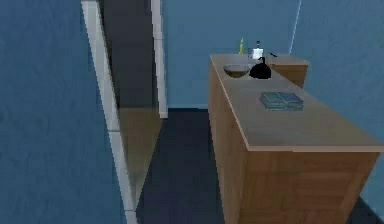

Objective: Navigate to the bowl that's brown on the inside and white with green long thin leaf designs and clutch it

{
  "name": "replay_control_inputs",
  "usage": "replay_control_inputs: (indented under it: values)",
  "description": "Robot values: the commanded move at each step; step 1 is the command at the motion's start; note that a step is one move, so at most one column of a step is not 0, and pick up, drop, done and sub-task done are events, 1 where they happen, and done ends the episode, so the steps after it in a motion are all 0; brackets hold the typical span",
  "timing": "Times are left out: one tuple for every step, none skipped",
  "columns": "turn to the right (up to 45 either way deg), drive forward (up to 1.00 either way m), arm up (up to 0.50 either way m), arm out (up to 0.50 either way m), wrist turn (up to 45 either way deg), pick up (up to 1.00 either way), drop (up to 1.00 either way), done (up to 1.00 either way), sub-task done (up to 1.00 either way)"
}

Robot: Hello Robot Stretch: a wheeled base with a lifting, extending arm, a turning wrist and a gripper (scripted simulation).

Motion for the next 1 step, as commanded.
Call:
replay_control_inputs:
  values:
    - [-3.0, 0.0, 0.0, 0.0, 0.0, 0.0, 0.0, 0.0, 0.0]
